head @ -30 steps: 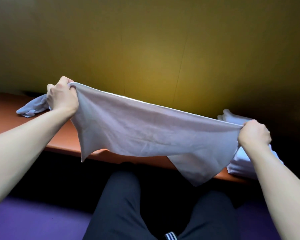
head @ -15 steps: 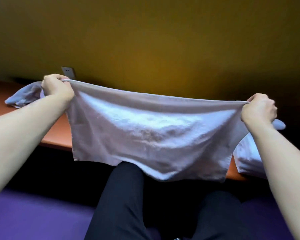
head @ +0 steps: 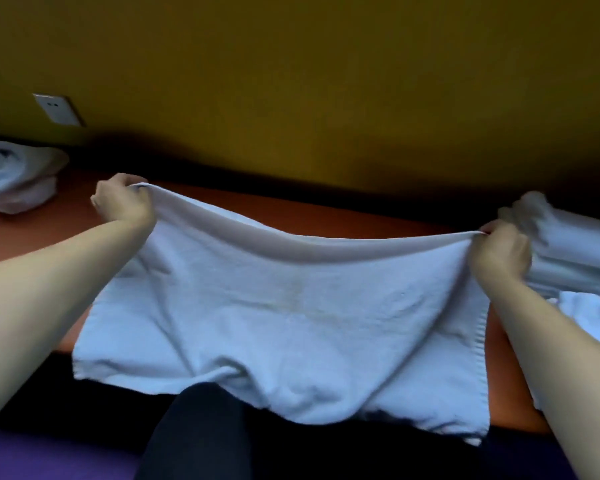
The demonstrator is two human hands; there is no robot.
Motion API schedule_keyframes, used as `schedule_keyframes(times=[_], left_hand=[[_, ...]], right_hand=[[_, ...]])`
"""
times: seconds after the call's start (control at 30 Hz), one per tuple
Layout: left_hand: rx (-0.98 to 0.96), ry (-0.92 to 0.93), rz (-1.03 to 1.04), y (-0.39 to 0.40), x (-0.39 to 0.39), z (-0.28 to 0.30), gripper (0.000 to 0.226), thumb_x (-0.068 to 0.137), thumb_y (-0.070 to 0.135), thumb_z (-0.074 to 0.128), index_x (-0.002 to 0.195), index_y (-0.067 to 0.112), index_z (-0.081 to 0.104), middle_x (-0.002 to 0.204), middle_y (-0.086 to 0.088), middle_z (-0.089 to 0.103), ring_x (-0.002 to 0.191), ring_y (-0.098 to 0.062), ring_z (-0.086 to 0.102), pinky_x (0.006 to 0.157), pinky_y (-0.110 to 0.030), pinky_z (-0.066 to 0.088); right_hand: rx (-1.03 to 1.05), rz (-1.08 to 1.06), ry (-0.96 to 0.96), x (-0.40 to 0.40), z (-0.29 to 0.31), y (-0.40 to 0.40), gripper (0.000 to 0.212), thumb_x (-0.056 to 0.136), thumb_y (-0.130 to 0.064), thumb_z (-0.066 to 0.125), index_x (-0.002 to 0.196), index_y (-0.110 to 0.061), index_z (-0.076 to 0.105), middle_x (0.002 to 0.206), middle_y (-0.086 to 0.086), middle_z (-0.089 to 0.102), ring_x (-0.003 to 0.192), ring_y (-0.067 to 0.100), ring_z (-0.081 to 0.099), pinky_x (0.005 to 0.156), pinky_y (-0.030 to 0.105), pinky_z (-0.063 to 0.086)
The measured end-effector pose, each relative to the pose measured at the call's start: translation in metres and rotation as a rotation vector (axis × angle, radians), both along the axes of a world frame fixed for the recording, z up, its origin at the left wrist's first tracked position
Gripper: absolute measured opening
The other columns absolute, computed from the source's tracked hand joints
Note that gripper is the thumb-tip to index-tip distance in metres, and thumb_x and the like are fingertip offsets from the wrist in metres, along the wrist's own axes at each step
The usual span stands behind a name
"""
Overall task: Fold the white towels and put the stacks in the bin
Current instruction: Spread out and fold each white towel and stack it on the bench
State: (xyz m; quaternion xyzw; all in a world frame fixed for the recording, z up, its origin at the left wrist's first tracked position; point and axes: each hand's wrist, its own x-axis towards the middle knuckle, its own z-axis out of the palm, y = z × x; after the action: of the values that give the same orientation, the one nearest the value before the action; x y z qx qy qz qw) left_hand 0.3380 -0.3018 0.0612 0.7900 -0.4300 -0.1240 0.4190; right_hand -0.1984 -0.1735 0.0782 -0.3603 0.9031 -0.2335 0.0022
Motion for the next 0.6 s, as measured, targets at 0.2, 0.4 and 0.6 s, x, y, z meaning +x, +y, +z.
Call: schedule_keyframes(times=[0.2, 0.4, 0.6], left_hand=[[0.057, -0.130, -0.052, -0.060, -0.022, -0.041, 0.030, 0.095, 0.022, 0.051, 0.115, 0.014, 0.073, 0.122, -0.020, 0.064, 0.119, -0.043, 0.056, 0.098, -0.045, 0.049], [0.250, -0.206, -0.109, -0.068, -0.046, -0.065, 0.069, 0.092, 0.036, 0.070, 0.149, 0.017, 0.037, 0.160, -0.016, 0.021, 0.145, -0.041, 0.025, 0.115, -0.051, 0.033], [0.303, -0.548, -0.560, 0.016, -0.101, -0.108, 0.057, 0.100, 0.041, 0.045, 0.152, 0.017, 0.039, 0.160, -0.019, 0.032, 0.143, -0.043, 0.033, 0.114, -0.055, 0.031]], right_hand=[[0.063, 0.045, 0.090, -0.038, -0.045, -0.047, 0.027, 0.098, -0.007, 0.047, 0.116, -0.003, 0.066, 0.111, 0.027, 0.064, 0.103, 0.046, 0.060, 0.078, 0.043, 0.046], [0.135, 0.192, 0.089, -0.049, -0.081, -0.071, 0.043, 0.097, -0.019, 0.058, 0.138, -0.010, 0.049, 0.143, 0.022, 0.044, 0.117, 0.046, 0.053, 0.093, 0.049, 0.048], [0.215, 0.430, 0.113, -0.016, -0.128, -0.029, 0.053, 0.097, -0.036, 0.047, 0.145, -0.015, 0.045, 0.148, 0.018, 0.047, 0.131, 0.041, 0.047, 0.107, 0.050, 0.040]])
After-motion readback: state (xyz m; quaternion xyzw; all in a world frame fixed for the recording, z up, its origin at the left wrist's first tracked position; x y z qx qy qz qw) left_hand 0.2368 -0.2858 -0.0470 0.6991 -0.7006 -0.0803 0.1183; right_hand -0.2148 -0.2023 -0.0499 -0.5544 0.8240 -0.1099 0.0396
